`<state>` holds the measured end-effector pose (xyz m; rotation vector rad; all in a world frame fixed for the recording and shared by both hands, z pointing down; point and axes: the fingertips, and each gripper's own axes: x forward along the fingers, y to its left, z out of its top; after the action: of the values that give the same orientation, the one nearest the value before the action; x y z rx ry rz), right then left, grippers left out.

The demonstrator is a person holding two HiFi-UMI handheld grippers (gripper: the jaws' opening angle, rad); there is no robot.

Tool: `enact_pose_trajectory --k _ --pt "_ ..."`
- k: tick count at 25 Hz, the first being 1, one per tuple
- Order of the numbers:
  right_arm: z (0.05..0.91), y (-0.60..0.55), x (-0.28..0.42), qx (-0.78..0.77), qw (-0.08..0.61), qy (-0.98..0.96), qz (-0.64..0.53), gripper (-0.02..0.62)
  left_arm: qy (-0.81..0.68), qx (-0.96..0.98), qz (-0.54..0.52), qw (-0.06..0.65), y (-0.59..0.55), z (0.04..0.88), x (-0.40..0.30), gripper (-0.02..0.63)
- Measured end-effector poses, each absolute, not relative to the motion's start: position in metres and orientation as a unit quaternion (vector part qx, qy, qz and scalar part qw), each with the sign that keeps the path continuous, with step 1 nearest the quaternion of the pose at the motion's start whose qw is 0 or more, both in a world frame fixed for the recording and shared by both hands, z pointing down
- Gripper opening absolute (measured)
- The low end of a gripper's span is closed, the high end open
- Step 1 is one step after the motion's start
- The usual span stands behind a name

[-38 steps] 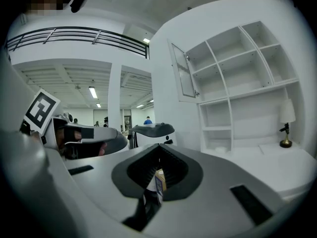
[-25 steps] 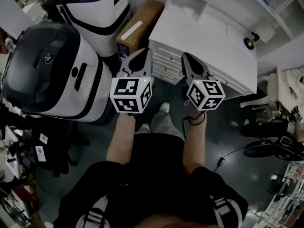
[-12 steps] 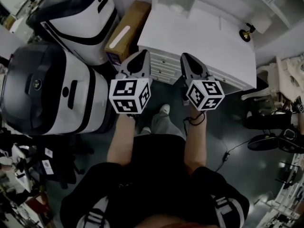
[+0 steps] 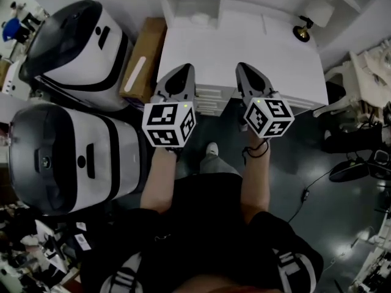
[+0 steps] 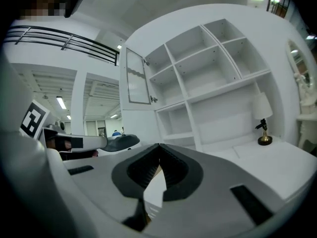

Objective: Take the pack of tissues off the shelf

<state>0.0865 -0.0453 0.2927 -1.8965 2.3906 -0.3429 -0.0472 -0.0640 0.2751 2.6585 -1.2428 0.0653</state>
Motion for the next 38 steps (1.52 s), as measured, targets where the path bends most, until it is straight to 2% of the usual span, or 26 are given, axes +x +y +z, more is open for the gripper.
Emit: enact_pose_trajectory --k 19,30,38 --pt "0.292 -0.145 0.136 -0.592 0.038 0.797 -0.114 0.02 -0.454 0.886 0.031 0.093 -0.145 0.278 -0.009 0.009" --pt "0.341 -0.185 0.107 -0.561 0.011 0.81 -0.168 0.02 -0.486 0.863 0.051 0.13 -0.182 0.314 -0.03 0.009" --pt "0.38 -0.239 0.113 -0.579 -0.007 0.789 -0.204 0.02 -0.469 0.865 0.07 0.164 -0.245 0.351 -0.023 0.009"
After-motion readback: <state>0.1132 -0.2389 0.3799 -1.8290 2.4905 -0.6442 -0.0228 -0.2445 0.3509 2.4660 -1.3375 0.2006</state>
